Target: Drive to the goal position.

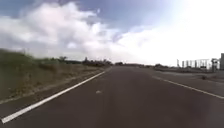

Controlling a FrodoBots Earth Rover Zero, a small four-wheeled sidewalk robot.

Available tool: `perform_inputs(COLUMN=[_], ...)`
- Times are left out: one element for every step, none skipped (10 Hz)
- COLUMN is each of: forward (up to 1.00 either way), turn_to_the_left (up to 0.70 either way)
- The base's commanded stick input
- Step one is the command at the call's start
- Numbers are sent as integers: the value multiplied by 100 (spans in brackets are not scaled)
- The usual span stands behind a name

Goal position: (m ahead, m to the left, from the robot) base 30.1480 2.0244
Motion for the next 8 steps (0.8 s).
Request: perform_inputs(forward=[100, 100, 100, 100, 100, 100, 100, 100], turn_to_the_left=[0, 0, 0, 0, 0, 0, 0, 0])
